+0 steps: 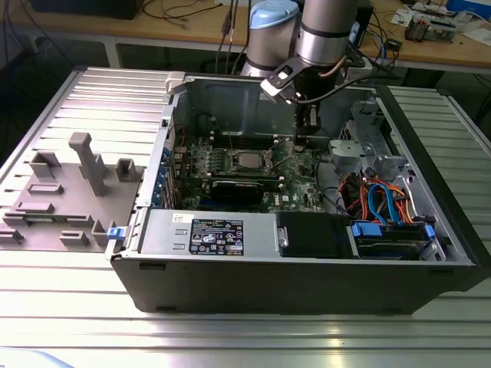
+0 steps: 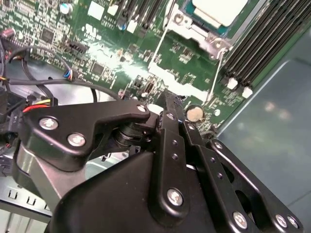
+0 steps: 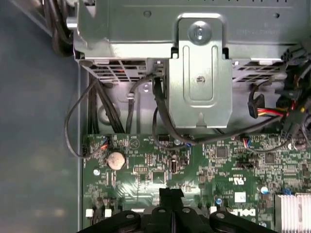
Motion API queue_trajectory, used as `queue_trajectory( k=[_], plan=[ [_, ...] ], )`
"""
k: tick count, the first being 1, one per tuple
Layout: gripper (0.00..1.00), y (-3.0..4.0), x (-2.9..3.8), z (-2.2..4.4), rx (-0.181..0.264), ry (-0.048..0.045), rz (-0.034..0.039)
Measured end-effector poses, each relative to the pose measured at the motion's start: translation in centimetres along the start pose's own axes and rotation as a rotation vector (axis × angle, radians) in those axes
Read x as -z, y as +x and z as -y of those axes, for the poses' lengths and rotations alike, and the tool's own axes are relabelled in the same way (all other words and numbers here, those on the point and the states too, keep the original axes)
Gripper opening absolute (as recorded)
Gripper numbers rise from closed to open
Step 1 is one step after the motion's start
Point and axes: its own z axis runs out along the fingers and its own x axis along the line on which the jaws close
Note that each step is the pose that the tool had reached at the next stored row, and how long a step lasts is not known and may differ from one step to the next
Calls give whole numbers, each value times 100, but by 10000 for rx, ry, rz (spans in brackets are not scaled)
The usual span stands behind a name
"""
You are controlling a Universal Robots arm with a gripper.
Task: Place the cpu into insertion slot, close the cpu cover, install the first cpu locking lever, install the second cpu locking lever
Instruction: 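Close the cpu cover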
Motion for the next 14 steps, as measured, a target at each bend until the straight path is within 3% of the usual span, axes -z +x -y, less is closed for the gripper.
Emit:
queue_trajectory(
  k=[3, 8, 14],
  plan=[
    [11, 2, -39, -49, 1, 0, -2],
    [11, 6, -144, -57, -1, 14, 0],
    [11, 7, -171, -46, 2, 56, -17]
  ],
)
